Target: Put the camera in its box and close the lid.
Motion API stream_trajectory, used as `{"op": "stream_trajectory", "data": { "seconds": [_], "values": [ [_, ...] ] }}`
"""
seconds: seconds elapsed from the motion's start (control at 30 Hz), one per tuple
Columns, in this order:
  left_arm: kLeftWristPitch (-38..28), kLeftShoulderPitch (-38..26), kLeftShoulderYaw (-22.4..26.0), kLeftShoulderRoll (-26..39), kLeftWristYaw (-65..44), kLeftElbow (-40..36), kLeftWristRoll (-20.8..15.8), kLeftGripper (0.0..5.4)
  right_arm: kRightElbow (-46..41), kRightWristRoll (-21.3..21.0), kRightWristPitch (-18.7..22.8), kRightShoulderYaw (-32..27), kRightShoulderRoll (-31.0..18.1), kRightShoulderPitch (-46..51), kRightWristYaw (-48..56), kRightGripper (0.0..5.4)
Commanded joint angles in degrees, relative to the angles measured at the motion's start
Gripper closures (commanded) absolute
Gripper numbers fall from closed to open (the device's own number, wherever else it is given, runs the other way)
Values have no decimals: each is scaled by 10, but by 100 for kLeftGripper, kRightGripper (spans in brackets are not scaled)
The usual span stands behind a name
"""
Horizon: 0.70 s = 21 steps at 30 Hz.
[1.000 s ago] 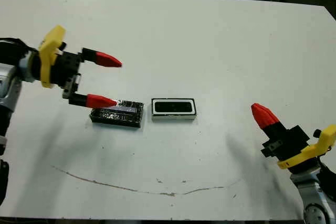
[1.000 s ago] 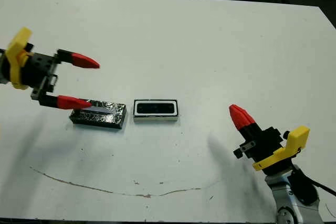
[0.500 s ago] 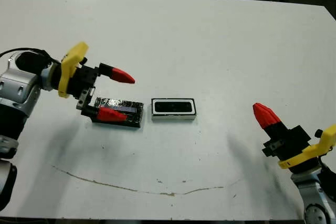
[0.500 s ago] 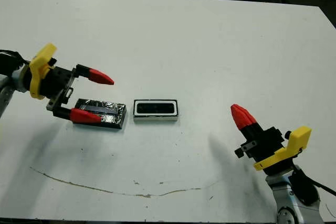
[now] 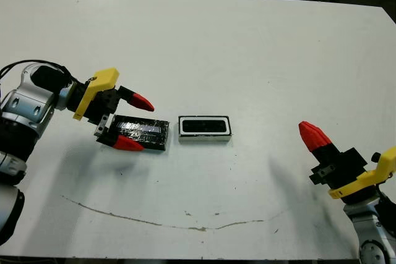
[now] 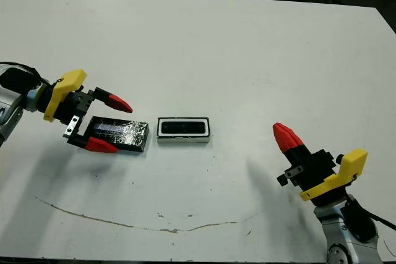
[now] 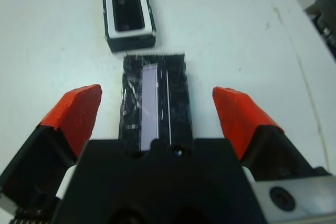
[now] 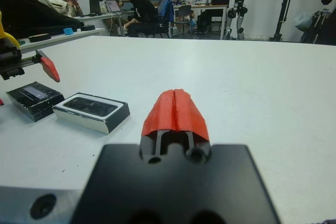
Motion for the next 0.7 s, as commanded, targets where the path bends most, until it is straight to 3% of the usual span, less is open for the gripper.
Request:
{"op": "stream_trajectory", "data": {
  "seconds": [0.03, 0.5, 0.7],
  "values": [
    [-12, -12, -11, 2, -3, 12, 16, 0, 4, -6, -12, -5, -14, 5, 3, 538],
    [-59, -16, -20, 11, -3, 39, 40, 0, 7, -3, -14, -5, -17, 4, 6, 538],
    [-29, -14, -18, 14, -3, 45, 53, 0, 7, 5, -6, -5, -18, 5, 7, 538]
  ]
}}
